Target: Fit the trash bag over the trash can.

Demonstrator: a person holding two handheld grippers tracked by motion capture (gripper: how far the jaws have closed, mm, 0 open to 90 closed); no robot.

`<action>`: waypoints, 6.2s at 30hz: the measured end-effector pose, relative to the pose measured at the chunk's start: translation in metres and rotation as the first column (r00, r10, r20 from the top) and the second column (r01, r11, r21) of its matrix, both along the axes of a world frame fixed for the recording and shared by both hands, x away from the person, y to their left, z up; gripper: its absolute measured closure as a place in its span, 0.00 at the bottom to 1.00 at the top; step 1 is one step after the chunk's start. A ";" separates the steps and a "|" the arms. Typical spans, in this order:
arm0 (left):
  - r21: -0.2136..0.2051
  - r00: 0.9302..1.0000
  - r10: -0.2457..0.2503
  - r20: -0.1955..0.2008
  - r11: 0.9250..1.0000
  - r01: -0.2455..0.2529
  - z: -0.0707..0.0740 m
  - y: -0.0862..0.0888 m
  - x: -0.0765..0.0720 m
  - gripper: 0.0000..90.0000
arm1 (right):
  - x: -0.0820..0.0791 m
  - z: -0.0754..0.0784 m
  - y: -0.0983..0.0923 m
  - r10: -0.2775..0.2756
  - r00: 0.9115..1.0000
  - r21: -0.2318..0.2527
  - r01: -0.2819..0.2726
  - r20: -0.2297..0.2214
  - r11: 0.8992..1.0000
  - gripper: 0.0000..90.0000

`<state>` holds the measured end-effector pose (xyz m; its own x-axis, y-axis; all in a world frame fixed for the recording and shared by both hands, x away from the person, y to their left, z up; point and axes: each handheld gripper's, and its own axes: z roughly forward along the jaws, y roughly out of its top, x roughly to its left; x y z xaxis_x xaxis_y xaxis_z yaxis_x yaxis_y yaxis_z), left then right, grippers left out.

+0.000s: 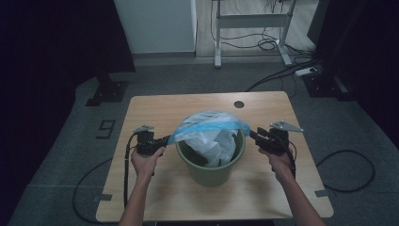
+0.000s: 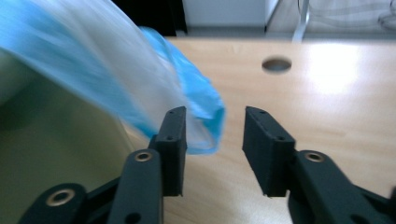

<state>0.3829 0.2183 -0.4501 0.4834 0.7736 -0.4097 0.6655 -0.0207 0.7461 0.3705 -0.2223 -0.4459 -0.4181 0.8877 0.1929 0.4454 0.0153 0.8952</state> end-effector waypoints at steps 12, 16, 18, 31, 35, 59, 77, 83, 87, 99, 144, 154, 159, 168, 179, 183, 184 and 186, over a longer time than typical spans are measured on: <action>-0.002 1.000 -0.008 0.026 1.000 0.008 0.006 -0.008 -0.003 0.93 | -0.040 0.051 0.011 0.168 0.971 -0.011 -0.169 0.171 0.986 0.45; -0.007 0.999 -0.009 0.044 1.000 0.010 0.009 -0.008 -0.004 0.93 | -0.037 0.057 0.024 0.216 0.958 -0.048 -0.211 0.188 0.976 0.40; -0.008 0.999 -0.011 0.053 1.000 0.011 0.010 -0.009 -0.005 0.93 | -0.032 0.057 0.030 0.234 0.953 -0.061 -0.227 0.192 0.972 0.39; -0.007 0.998 -0.012 0.062 1.000 0.013 0.011 -0.009 -0.003 0.93 | -0.009 0.045 0.050 0.298 0.936 -0.147 -0.274 0.186 0.951 0.35; -0.007 0.998 -0.009 0.063 1.000 0.010 0.012 -0.008 -0.003 0.93 | -0.005 0.045 0.052 0.307 0.935 -0.166 -0.279 0.178 0.946 0.39; -0.001 0.996 0.001 0.084 1.000 -0.001 0.016 -0.007 -0.006 0.93 | -0.022 0.057 0.042 0.303 0.915 -0.191 -0.258 0.265 0.947 0.98; -0.076 0.995 -0.045 0.092 0.996 0.052 0.012 0.004 -0.019 0.99 | -0.096 0.040 0.036 0.458 0.834 -0.127 -0.441 0.308 0.888 0.98; -0.076 0.994 -0.045 0.097 0.996 0.053 0.013 0.004 -0.020 0.99 | -0.108 0.030 0.038 0.506 0.809 -0.111 -0.497 0.300 0.861 0.98; -0.072 0.994 -0.048 0.099 0.996 0.055 0.013 0.002 -0.021 0.99 | -0.117 0.022 0.042 0.553 0.782 -0.138 -0.537 0.288 0.832 0.98; -0.059 0.994 -0.052 0.101 0.997 0.058 0.014 0.001 -0.023 0.99 | -0.123 -0.015 0.057 0.603 0.770 -0.141 -0.587 0.207 0.798 0.99; 0.025 0.971 -0.103 0.216 0.995 0.100 0.068 -0.024 -0.074 0.52 | -0.115 -0.059 0.063 0.503 0.861 -0.233 -0.476 0.073 0.848 0.94; 0.008 0.970 -0.118 0.212 0.993 0.119 0.063 -0.018 -0.076 0.95 | -0.116 -0.058 0.059 0.490 0.868 -0.234 -0.461 0.080 0.856 0.94; -0.017 0.971 -0.103 0.214 0.994 0.109 0.055 -0.012 -0.078 0.99 | -0.116 -0.058 0.060 0.495 0.864 -0.231 -0.465 0.092 0.855 0.94; -0.044 0.980 -0.072 0.184 0.996 0.081 0.034 -0.003 -0.074 0.99 | -0.125 -0.051 0.067 0.476 0.865 -0.203 -0.444 0.155 0.873 0.58; -0.049 0.981 -0.055 0.188 0.997 0.065 0.015 -0.002 -0.073 0.99 | -0.122 -0.041 0.053 0.362 0.915 -0.049 -0.359 0.180 0.932 0.38; -0.052 0.980 -0.046 0.194 0.997 0.057 0.009 -0.003 -0.073 0.99 | -0.130 -0.030 0.069 0.349 0.915 -0.054 -0.346 0.203 0.937 0.37; -0.053 0.980 -0.047 0.192 0.997 0.058 0.007 -0.004 -0.073 0.99 | -0.131 -0.028 0.073 0.337 0.918 -0.056 -0.333 0.210 0.941 0.38; -0.054 0.980 -0.051 0.190 0.997 0.062 0.005 -0.005 -0.074 0.99 | -0.134 -0.025 0.081 0.300 0.927 -0.090 -0.287 0.226 0.954 0.42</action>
